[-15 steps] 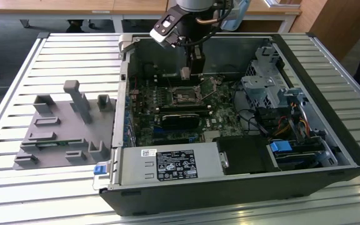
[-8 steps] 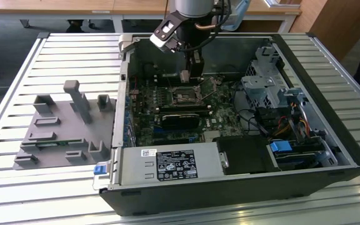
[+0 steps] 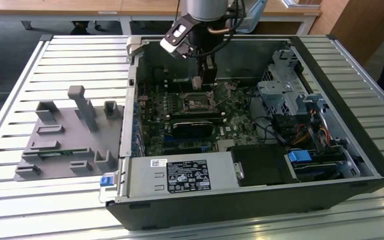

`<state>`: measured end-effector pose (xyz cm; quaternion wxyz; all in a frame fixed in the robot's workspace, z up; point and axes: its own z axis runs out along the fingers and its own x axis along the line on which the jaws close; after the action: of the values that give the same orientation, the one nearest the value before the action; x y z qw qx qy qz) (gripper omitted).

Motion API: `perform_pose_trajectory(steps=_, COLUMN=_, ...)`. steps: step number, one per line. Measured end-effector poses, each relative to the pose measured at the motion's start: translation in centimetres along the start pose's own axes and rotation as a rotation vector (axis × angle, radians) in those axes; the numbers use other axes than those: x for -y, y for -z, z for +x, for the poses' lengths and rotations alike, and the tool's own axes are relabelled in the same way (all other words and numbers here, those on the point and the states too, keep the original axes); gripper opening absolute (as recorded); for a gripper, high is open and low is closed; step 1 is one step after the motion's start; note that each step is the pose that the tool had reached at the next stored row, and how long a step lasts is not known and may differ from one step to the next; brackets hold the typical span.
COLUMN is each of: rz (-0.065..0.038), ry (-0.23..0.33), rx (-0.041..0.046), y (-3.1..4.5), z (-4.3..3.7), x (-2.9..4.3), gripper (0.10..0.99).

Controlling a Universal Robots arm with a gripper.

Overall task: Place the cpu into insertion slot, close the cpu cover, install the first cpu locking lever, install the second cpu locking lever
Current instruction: 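Place the cpu into insertion slot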

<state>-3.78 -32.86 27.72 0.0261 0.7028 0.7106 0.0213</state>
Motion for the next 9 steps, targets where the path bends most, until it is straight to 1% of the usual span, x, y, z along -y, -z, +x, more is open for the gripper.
perform_pose_trajectory(steps=9, rz=0.000, ry=0.000, rx=-0.0003, y=-0.31, z=0.00, x=0.02, gripper=0.541)
